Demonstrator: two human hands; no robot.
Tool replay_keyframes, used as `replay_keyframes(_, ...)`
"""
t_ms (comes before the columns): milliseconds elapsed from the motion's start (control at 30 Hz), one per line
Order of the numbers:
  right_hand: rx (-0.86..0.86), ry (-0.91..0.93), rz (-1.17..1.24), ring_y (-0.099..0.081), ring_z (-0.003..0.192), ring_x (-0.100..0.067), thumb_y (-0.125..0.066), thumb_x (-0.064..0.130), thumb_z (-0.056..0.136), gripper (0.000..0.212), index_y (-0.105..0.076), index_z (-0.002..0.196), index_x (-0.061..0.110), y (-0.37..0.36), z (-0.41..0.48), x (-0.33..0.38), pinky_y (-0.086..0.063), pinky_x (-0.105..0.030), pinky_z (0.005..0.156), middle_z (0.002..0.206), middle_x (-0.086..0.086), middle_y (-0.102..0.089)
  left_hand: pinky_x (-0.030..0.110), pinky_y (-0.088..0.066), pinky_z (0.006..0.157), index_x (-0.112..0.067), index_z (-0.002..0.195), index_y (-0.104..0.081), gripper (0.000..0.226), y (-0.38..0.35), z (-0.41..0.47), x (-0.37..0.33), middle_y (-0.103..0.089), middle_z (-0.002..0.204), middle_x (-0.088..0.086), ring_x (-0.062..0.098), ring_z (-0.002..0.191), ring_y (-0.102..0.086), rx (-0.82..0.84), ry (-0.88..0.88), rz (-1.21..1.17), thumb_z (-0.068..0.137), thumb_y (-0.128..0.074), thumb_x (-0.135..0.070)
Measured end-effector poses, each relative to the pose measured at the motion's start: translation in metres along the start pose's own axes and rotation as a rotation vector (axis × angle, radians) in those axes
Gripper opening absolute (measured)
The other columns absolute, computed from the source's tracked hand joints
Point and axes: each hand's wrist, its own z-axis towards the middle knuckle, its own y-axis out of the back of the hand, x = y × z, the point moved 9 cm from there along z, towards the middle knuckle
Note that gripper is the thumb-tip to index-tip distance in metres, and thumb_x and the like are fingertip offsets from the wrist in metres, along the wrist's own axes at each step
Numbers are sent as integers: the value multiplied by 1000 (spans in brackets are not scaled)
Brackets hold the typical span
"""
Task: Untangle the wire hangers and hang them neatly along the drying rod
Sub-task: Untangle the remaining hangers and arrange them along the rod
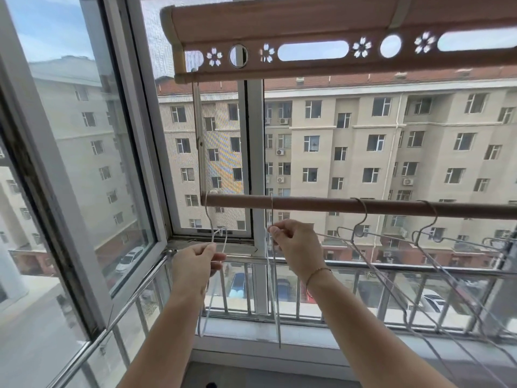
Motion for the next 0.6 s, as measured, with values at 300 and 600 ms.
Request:
replay_keyframes(300,12,22,33,-59,64,-14,-59,23,88,13,-70,87,17,-12,-5,9,-57,-40,73,69,-5,-68,25,-48,59,-9,89,-69,14,1,-1,2,-73,71,7,15,59,-62,-8,7,16,92,-56,-12)
replay_keyframes(600,-162,222,-203,-59,68,0,-59,31,85,33,-59,116,20,86,-65,41,-50,-19,70,70,13,-61,31,-49,86,-8,129,-50,47,11,-84,-80,-55,109,3,18,98,-58,-261,-543,337,87,-62,-23)
